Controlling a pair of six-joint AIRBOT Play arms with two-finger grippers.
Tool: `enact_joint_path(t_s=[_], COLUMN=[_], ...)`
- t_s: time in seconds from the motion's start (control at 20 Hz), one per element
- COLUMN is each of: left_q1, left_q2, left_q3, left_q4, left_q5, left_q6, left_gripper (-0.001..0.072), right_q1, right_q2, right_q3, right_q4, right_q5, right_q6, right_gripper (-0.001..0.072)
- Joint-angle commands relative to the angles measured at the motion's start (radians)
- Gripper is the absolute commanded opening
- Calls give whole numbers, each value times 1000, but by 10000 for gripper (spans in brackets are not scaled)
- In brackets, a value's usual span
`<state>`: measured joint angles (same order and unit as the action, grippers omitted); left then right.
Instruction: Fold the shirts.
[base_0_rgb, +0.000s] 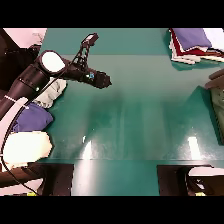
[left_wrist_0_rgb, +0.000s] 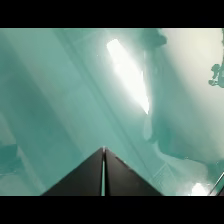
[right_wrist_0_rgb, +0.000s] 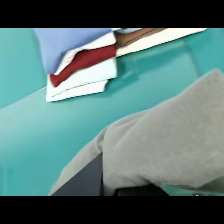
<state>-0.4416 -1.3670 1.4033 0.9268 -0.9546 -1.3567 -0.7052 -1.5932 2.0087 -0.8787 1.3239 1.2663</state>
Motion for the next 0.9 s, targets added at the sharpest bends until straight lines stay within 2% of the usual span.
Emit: enact_joint_path(t_s=[0.0,0.2,0.4,0.45,0.5,0.55,0.6,0.85], left_q1=[0,0,0,0,0,0,0,0], left_q2=[0,0,0,0,0,0,0,0], left_q3=[1,1,1,1,1,1,1,1], left_q4=[2,9,9,10,10,10,10,11], left_q5=[-5,-5,-4,-4,-5,-4,-4,-5], left_q6=[2,3,3,3,3,3,3,3], left_gripper=[27,26,26,26,26,27,26,26], right_q1=[-59,-152,-230,-249,-267,-286,-304,-314], right_q2=[57,136,231,251,269,287,303,354], right_q3=[-48,-167,-336,-377,-418,-464,-505,-634], right_q4=[-14,-41,-284,-344,-388,-417,-434,-421], right_q5=[11,45,100,110,117,116,116,101], right_q6=[0,0,30,51,69,72,72,72], right_gripper=[15,17,19,49,227,458,577,577])
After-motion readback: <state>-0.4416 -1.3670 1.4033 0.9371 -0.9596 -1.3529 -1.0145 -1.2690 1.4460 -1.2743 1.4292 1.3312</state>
